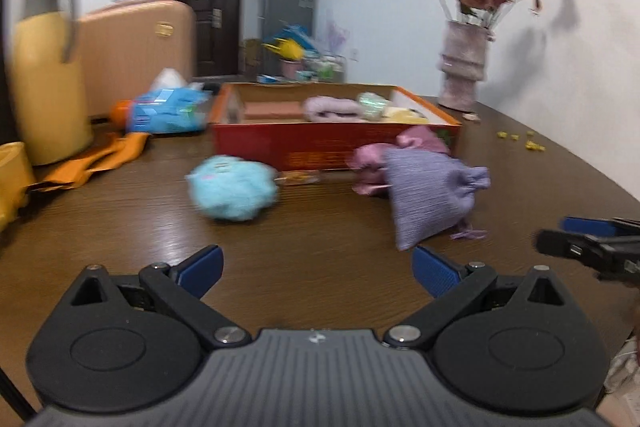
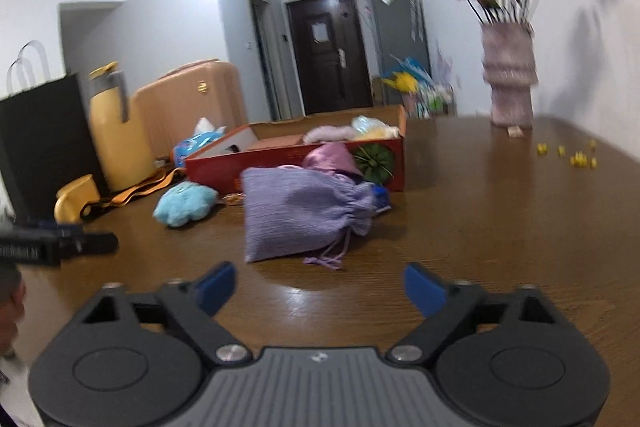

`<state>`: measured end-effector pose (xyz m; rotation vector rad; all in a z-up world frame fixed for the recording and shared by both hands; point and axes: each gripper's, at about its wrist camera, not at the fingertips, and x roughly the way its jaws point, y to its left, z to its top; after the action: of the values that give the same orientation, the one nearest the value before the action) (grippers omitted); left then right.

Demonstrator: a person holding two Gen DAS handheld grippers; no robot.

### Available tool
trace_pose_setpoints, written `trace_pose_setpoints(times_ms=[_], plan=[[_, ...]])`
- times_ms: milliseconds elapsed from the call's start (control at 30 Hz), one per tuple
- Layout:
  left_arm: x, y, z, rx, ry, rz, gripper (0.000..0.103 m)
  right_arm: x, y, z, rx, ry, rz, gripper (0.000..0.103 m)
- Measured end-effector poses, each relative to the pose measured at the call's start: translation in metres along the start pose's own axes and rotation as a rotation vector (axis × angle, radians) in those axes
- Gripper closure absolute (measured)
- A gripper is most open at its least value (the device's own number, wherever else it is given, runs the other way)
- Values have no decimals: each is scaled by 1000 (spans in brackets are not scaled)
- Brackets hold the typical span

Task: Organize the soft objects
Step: 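Reach both tools to the lilac drawstring bag and close on it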

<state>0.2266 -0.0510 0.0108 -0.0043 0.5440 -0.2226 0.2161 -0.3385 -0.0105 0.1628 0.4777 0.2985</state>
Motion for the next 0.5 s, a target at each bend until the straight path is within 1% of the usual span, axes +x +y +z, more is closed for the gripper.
trace_pose_setpoints(times_ms=[33,67,133,167,233,267,333,400,467,500], plan=[[9,-5,5,2,0,-31,9,7,-4,4,10,1,4,33],[17,-10,8,2,-1,-55,12,14,-8,9,19,0,8,38],[36,-18,18,-8,10,-98,24,30,-16,20,39,-10,28,44],[46,-20,23,-19,13,-122,26,39,-19,25,47,-12,37,47],[68,-22,31,-53,39,-158,34,59,-27,34,69,-10,58,51],[78,-22,33,-71,50,-178,36,69,-30,37,84,-3,61,53],[95,-20,37,-110,73,-224,45,89,-39,43,116,7,71,54],[108,-17,39,-142,82,-257,51,104,-46,45,149,22,75,54],[116,-12,36,-181,98,-303,61,114,-53,44,192,32,101,54],[120,-10,36,-208,114,-325,69,116,-55,43,212,41,116,55]])
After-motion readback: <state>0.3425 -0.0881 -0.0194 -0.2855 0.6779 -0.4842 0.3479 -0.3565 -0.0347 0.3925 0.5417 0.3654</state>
